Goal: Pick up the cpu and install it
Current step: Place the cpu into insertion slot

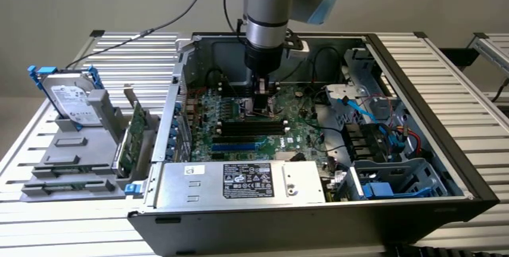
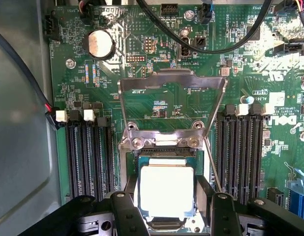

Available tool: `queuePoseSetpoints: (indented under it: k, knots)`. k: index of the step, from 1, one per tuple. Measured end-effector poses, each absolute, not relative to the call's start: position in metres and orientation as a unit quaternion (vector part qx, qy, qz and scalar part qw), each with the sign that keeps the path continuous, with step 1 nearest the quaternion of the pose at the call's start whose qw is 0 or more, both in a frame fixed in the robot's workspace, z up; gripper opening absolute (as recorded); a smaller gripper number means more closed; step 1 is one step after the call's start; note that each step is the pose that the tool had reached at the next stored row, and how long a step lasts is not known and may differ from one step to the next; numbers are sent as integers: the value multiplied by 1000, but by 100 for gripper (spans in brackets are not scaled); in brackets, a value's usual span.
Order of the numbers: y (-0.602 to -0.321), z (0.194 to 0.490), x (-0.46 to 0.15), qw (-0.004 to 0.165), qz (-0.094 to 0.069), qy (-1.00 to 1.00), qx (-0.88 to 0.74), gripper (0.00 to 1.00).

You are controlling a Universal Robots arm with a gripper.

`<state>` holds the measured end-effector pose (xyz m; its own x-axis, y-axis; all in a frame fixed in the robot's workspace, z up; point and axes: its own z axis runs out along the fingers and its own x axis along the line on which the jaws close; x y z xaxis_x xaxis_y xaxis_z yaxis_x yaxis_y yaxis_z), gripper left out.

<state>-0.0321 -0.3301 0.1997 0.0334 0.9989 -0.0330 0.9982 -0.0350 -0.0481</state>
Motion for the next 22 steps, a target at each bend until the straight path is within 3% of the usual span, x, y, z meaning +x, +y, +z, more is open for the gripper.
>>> queuePoseSetpoints:
  k: [22]
  knots:
    - [-331,197,-32,3,26,-696,-718,55]
